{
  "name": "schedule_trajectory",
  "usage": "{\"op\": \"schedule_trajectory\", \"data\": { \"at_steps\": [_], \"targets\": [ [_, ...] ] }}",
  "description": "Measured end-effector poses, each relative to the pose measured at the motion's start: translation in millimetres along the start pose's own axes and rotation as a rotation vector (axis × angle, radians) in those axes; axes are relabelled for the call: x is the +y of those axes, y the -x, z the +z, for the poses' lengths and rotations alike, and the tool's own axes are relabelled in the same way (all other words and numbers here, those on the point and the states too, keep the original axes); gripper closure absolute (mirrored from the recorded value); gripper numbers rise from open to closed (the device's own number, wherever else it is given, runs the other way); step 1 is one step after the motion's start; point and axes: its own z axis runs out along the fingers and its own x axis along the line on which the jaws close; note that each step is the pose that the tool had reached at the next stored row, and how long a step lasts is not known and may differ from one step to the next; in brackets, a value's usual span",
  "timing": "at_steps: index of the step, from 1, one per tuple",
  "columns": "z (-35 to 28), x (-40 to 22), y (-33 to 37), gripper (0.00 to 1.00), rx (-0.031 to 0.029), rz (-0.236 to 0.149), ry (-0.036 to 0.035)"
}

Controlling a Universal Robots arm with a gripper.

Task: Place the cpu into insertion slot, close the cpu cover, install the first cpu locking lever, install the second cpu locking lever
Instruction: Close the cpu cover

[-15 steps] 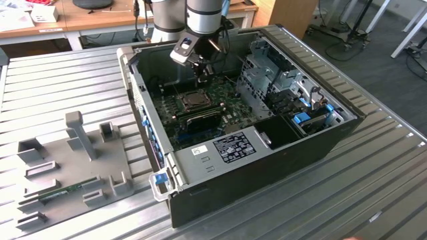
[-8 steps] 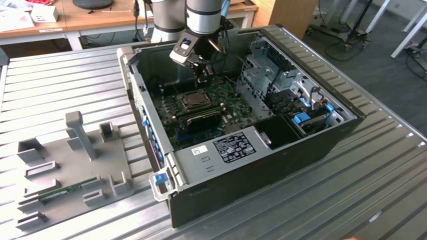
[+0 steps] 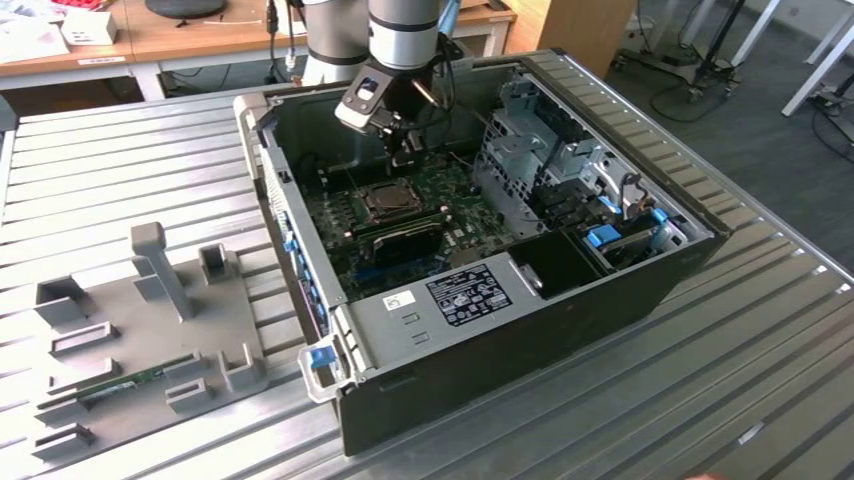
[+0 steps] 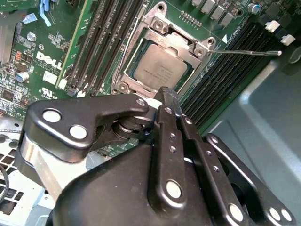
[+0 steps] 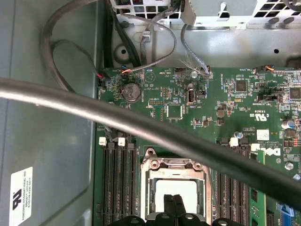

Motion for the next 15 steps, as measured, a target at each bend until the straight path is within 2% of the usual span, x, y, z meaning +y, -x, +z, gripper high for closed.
{"op": "schedule_trajectory", "data": {
  "at_steps": [2, 4, 15],
  "targets": [
    [0.0, 0.0, 0.0, 0.90, 0.0001, -0.001, 0.0000],
    [0.1, 0.0, 0.0, 0.90, 0.0009, -0.021, 0.0000],
    [0.4, -0.1, 0.0, 0.90, 0.0072, -0.220, -0.0006]
  ]
}}
